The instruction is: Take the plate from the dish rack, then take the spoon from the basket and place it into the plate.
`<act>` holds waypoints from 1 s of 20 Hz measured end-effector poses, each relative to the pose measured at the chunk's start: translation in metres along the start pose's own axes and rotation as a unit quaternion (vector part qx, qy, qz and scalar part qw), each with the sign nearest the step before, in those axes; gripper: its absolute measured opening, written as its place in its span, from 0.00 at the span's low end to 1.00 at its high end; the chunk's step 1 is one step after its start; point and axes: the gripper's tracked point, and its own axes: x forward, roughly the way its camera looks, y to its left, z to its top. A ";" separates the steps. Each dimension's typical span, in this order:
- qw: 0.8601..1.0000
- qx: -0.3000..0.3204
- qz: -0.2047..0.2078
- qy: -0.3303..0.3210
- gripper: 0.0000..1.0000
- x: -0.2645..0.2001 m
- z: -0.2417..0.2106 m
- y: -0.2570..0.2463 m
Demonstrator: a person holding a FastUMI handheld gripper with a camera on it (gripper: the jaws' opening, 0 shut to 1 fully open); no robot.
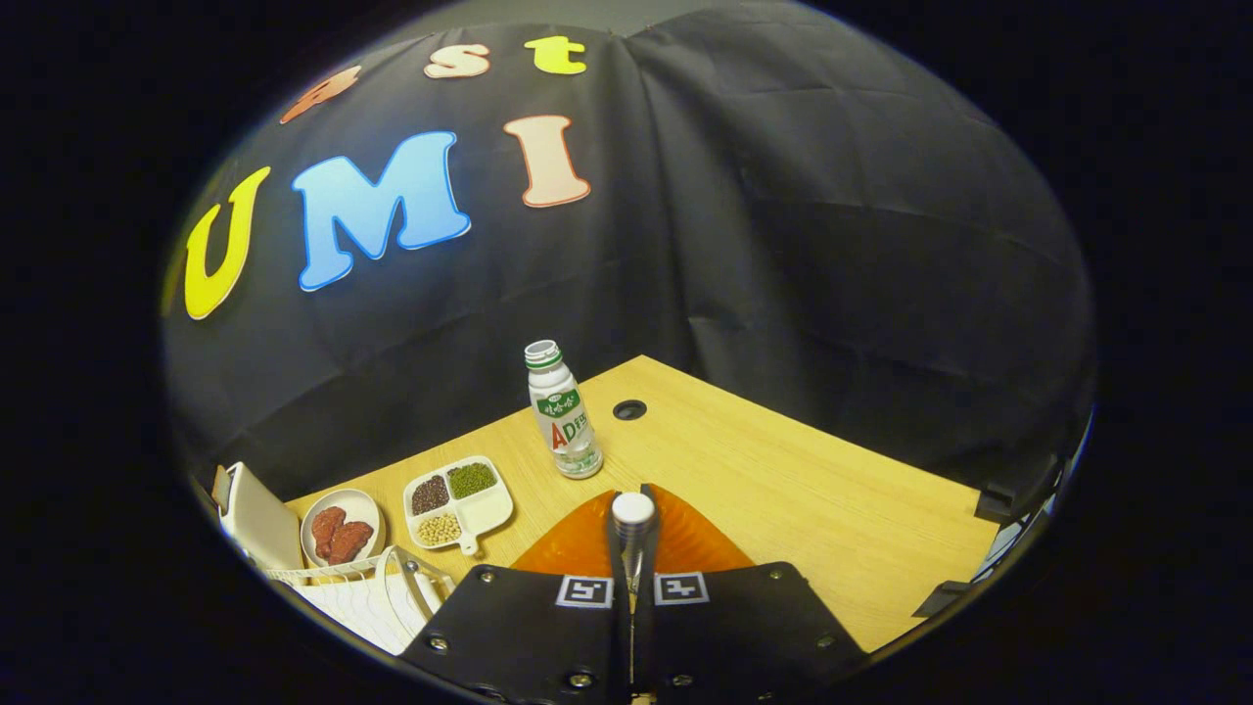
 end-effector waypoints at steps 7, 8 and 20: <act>0.993 -0.109 0.008 -0.039 0.01 -0.037 0.035 0.021; 0.991 -0.122 0.016 -0.048 0.01 -0.047 0.039 0.029; 0.949 -0.212 0.224 -0.073 0.01 -0.242 -0.034 0.161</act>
